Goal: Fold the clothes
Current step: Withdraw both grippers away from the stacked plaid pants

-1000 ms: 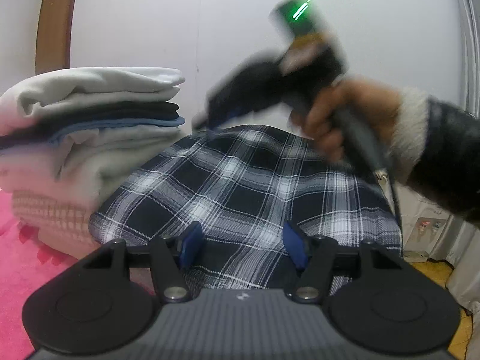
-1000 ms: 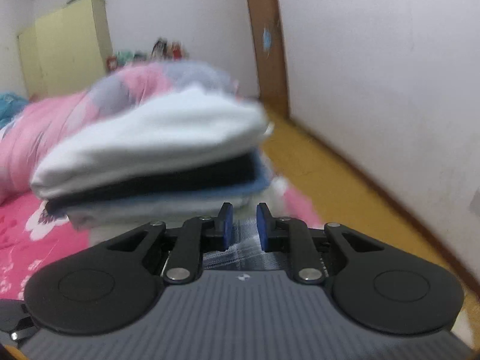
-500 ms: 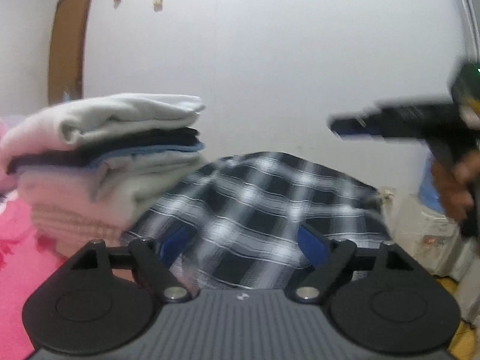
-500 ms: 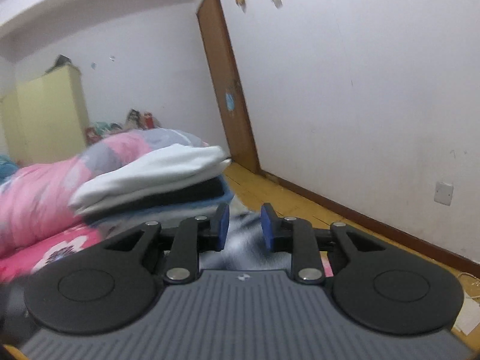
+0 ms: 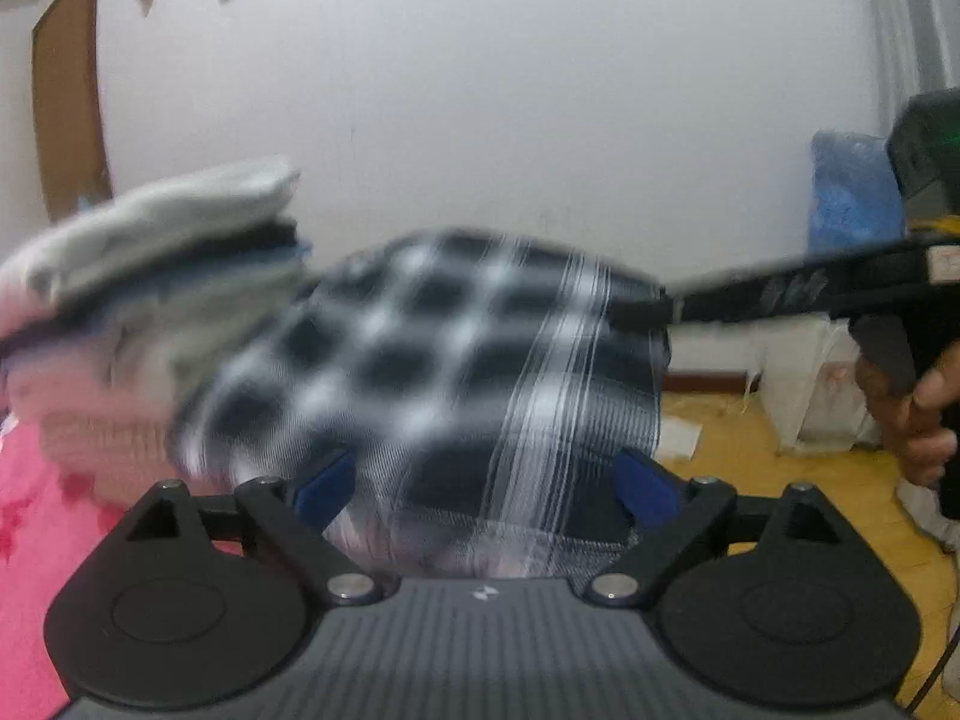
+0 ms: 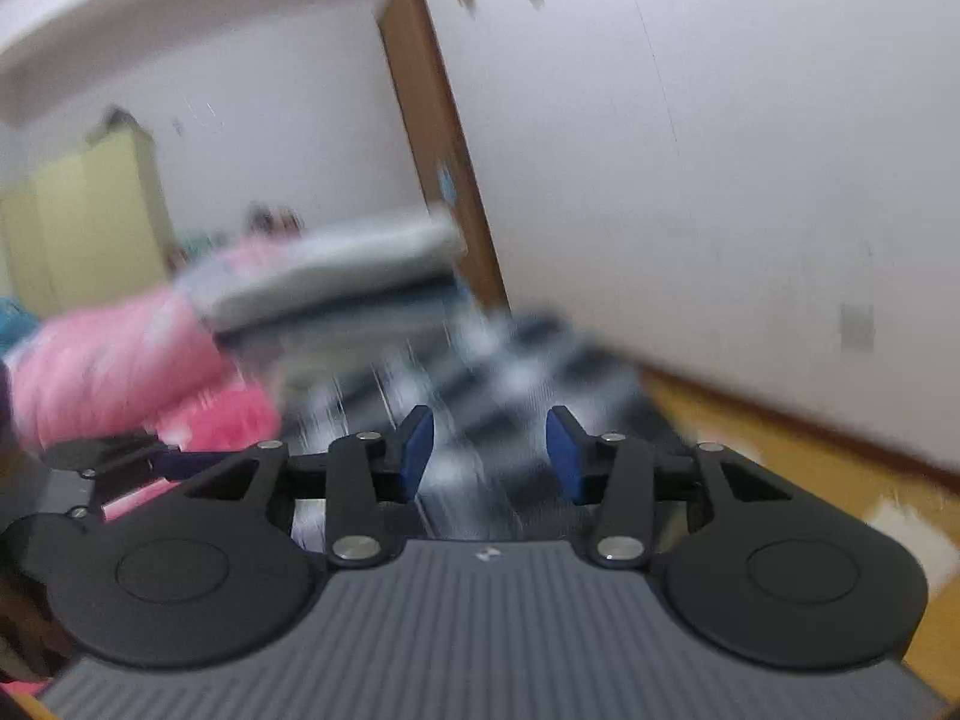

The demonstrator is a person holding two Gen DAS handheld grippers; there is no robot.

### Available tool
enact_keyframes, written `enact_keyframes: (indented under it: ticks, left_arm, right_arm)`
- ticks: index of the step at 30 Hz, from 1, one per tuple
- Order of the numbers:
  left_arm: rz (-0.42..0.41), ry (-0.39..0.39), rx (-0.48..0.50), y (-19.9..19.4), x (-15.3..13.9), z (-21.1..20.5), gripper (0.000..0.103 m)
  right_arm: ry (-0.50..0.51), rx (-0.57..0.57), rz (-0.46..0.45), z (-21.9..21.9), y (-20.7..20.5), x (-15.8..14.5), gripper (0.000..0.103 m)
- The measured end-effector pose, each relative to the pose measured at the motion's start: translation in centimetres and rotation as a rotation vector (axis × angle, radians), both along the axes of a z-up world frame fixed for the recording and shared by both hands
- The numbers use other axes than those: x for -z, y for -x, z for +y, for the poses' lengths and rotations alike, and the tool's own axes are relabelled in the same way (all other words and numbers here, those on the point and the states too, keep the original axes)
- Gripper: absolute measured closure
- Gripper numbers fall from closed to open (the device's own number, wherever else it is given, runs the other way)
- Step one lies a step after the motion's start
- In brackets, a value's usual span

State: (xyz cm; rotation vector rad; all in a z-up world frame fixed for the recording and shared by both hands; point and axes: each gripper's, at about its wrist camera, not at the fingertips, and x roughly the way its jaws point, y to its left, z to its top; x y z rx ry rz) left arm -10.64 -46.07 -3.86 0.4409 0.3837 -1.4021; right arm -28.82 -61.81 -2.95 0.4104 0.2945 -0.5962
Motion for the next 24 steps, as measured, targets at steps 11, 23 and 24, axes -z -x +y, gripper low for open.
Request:
enact_keyframes:
  ticks: [11, 23, 24]
  left_arm:
    - [0.144, 0.066, -0.200, -0.6, -3.7, 6.5, 0.002]
    - [0.184, 0.015, -0.324, 1.0, -4.4, 12.4, 0.000]
    - [0.188, 0.013, -0.332, 1.0, -4.5, 12.6, 0.000]
  right_arm:
    - [-0.030, 0.082, -0.010, 4.2, 2.0, -0.9, 0.040]
    - [-0.096, 0.138, 0.062, 11.5, 5.1, -0.5, 0.010]
    - [-0.098, 0.140, 0.069, 12.0, 5.2, -0.5, 0.009]
